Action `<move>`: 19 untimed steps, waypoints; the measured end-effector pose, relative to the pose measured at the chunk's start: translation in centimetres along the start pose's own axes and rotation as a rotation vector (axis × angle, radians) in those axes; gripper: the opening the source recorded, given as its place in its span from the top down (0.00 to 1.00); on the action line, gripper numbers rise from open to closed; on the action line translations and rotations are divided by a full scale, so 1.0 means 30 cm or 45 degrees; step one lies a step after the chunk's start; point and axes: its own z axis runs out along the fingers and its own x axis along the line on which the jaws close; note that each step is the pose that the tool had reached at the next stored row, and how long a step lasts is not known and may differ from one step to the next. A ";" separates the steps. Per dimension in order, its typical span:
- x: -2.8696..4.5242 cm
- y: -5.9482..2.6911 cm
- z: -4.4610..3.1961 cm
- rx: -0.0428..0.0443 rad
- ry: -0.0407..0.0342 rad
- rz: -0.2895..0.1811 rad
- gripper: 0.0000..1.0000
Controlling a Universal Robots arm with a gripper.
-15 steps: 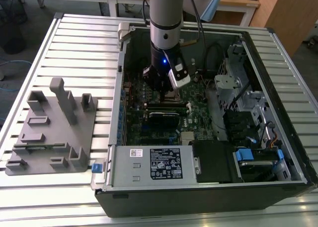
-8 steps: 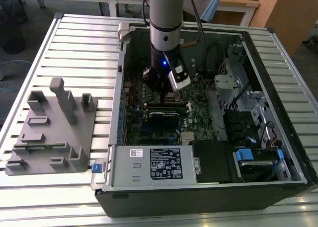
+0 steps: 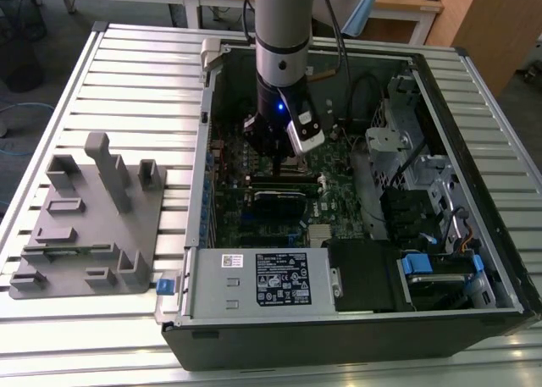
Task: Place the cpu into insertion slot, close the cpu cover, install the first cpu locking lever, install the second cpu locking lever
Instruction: 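Install the second cpu locking lever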
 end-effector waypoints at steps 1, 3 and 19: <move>0.000 0.001 0.000 0.000 0.0000 0.000 0.89; 0.001 0.004 0.000 -0.001 0.0001 0.000 0.89; 0.007 0.012 0.016 -0.033 0.0020 0.002 0.89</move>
